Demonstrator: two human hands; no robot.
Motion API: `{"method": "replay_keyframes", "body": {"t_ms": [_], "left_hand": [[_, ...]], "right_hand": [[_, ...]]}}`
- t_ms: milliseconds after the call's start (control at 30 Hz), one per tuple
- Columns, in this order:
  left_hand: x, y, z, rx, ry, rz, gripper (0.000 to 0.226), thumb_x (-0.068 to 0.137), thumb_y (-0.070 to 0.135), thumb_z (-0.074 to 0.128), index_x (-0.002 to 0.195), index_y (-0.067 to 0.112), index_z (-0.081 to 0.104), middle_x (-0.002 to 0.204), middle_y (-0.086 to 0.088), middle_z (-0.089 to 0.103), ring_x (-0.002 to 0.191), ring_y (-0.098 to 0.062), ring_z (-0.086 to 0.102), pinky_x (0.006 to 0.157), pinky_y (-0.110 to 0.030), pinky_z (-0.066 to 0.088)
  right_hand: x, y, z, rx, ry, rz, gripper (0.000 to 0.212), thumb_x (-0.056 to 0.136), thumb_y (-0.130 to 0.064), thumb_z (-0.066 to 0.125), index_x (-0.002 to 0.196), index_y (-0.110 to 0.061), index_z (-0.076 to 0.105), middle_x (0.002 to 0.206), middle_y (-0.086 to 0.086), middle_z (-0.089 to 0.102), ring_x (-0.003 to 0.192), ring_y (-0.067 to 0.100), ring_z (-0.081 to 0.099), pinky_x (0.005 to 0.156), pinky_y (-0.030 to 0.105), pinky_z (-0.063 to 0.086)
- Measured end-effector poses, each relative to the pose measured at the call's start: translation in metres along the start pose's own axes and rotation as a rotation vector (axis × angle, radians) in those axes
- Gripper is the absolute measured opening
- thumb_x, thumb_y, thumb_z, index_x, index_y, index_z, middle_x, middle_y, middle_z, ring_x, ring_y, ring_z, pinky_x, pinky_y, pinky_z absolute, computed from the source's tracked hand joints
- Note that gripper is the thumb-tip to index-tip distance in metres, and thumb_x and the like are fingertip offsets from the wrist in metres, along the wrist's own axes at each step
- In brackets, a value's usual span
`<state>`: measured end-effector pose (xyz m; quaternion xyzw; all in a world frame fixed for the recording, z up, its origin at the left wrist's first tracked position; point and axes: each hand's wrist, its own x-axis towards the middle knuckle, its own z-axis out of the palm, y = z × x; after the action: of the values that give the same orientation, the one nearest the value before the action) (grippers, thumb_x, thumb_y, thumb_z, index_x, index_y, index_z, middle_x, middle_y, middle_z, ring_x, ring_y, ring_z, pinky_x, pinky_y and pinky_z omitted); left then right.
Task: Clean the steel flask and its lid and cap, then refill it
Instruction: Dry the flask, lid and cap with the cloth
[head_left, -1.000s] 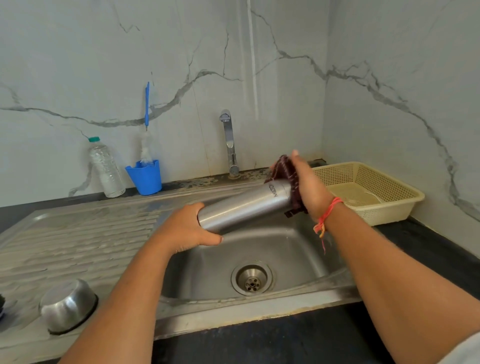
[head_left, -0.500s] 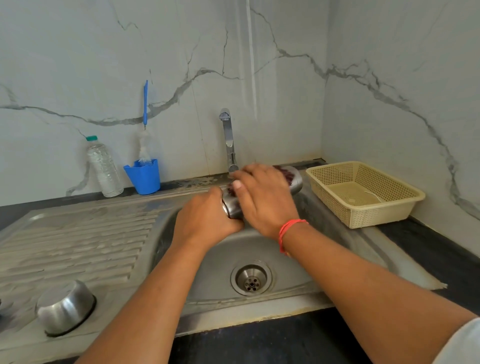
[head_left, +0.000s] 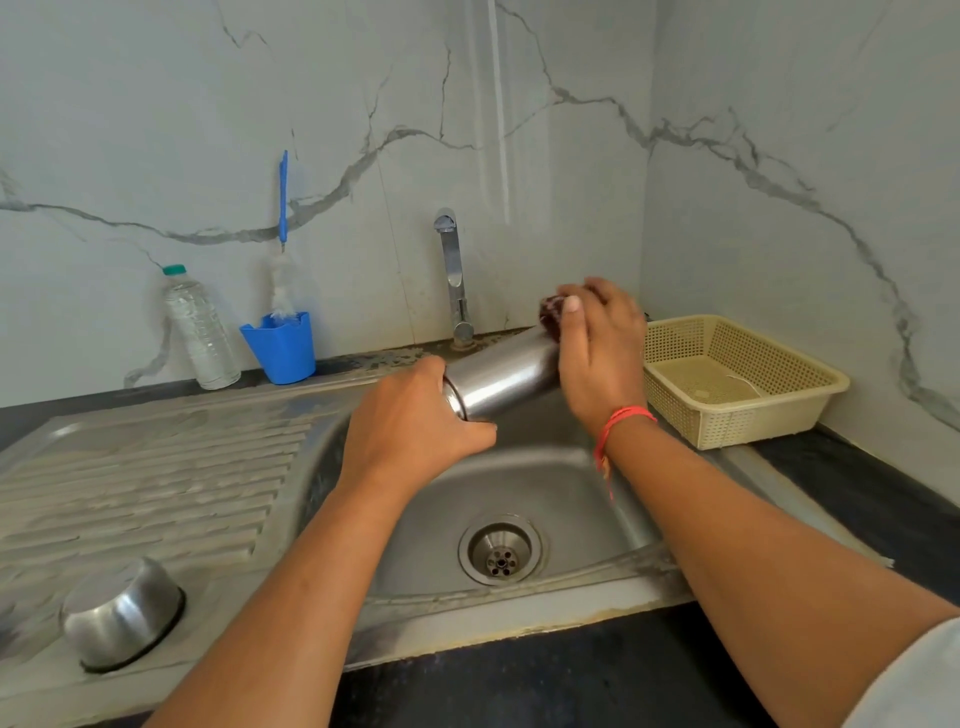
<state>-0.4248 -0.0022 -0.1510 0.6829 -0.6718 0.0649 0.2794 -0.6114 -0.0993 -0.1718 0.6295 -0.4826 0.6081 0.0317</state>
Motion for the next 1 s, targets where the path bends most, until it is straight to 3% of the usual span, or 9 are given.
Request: {"method": "replay_keyframes", "body": {"t_ms": [100, 200, 300, 433, 567, 667, 767, 900, 1000], "left_hand": [[-0.002, 0.002, 0.003, -0.13, 0.0, -0.051, 0.065, 0.062, 0.059, 0.083, 0.112, 0.026, 0.06, 0.098, 0.004, 0.065, 0.086, -0.02, 0.064, 0.07, -0.036, 0.059], [-0.008, 0.009, 0.01, -0.29, -0.048, -0.119, 0.064, 0.066, 0.056, 0.086, 0.114, 0.027, 0.054, 0.1, 0.007, 0.062, 0.086, -0.012, 0.063, 0.069, -0.033, 0.057], [-0.01, 0.022, 0.018, -0.398, -0.075, -0.146, 0.065, 0.069, 0.048, 0.087, 0.115, 0.027, 0.047, 0.095, 0.014, 0.057, 0.079, -0.001, 0.058, 0.059, -0.023, 0.047], [-0.007, 0.027, 0.017, -0.432, -0.021, -0.173, 0.068, 0.067, 0.04, 0.089, 0.114, 0.024, 0.043, 0.097, 0.006, 0.062, 0.082, -0.014, 0.063, 0.063, -0.03, 0.05], [-0.007, 0.022, 0.015, -0.413, -0.076, -0.155, 0.069, 0.067, 0.037, 0.09, 0.115, 0.025, 0.042, 0.099, 0.008, 0.061, 0.082, -0.01, 0.063, 0.061, -0.028, 0.048], [-0.007, 0.019, 0.014, -0.579, -0.282, -0.172, 0.061, 0.072, 0.026, 0.087, 0.12, 0.023, 0.05, 0.096, 0.005, 0.067, 0.07, -0.01, 0.067, 0.059, -0.025, 0.052], [-0.01, 0.01, 0.009, -0.772, -0.543, -0.202, 0.047, 0.08, 0.012, 0.082, 0.121, 0.016, 0.058, 0.081, -0.005, 0.066, 0.064, -0.016, 0.06, 0.062, -0.031, 0.051], [-0.009, -0.006, -0.003, -0.658, -0.545, -0.18, 0.04, 0.079, 0.005, 0.082, 0.111, 0.02, 0.062, 0.091, -0.006, 0.066, 0.069, -0.014, 0.061, 0.061, -0.025, 0.053], [-0.005, -0.025, -0.005, -0.472, -0.485, -0.164, 0.055, 0.076, 0.01, 0.085, 0.121, 0.025, 0.057, 0.105, -0.001, 0.063, 0.086, -0.013, 0.064, 0.065, -0.023, 0.057]], "right_hand": [[0.002, -0.006, 0.005, 0.364, 0.106, 0.313, 0.053, 0.102, -0.047, 0.026, 0.136, -0.02, 0.056, 0.143, 0.007, 0.048, 0.13, 0.018, 0.043, 0.113, 0.033, 0.031], [0.006, -0.024, 0.001, 0.882, 0.19, 0.693, 0.045, 0.106, -0.05, 0.028, 0.141, -0.028, 0.048, 0.128, -0.002, 0.058, 0.118, 0.014, 0.056, 0.095, 0.03, 0.048], [-0.001, -0.043, -0.001, 1.292, 0.018, 0.98, 0.054, 0.103, -0.06, 0.032, 0.125, -0.022, 0.063, 0.111, 0.004, 0.074, 0.107, 0.023, 0.07, 0.087, 0.039, 0.056], [-0.023, -0.055, 0.01, 1.49, -0.272, 0.988, 0.074, 0.1, -0.067, 0.03, 0.131, -0.009, 0.063, 0.125, 0.019, 0.068, 0.117, 0.034, 0.066, 0.105, 0.051, 0.049], [-0.022, -0.046, 0.015, 1.637, -0.334, 1.054, 0.072, 0.101, -0.062, 0.03, 0.138, -0.008, 0.059, 0.138, 0.022, 0.059, 0.127, 0.038, 0.058, 0.11, 0.054, 0.043], [-0.016, -0.033, 0.007, 1.725, -0.367, 1.064, 0.073, 0.097, -0.058, 0.033, 0.139, -0.003, 0.056, 0.142, 0.024, 0.054, 0.131, 0.04, 0.053, 0.114, 0.057, 0.035], [-0.001, -0.019, -0.012, 1.791, -0.379, 1.005, 0.061, 0.095, -0.05, 0.037, 0.133, -0.007, 0.059, 0.125, 0.024, 0.061, 0.118, 0.039, 0.058, 0.114, 0.057, 0.035], [0.013, -0.008, -0.029, 1.819, -0.339, 0.933, 0.063, 0.094, -0.051, 0.042, 0.135, -0.007, 0.059, 0.129, 0.02, 0.062, 0.122, 0.038, 0.058, 0.114, 0.053, 0.036], [0.015, -0.001, -0.031, 1.692, -0.357, 0.928, 0.067, 0.092, -0.062, 0.04, 0.129, -0.011, 0.064, 0.134, 0.021, 0.062, 0.126, 0.038, 0.059, 0.112, 0.053, 0.037]]}}
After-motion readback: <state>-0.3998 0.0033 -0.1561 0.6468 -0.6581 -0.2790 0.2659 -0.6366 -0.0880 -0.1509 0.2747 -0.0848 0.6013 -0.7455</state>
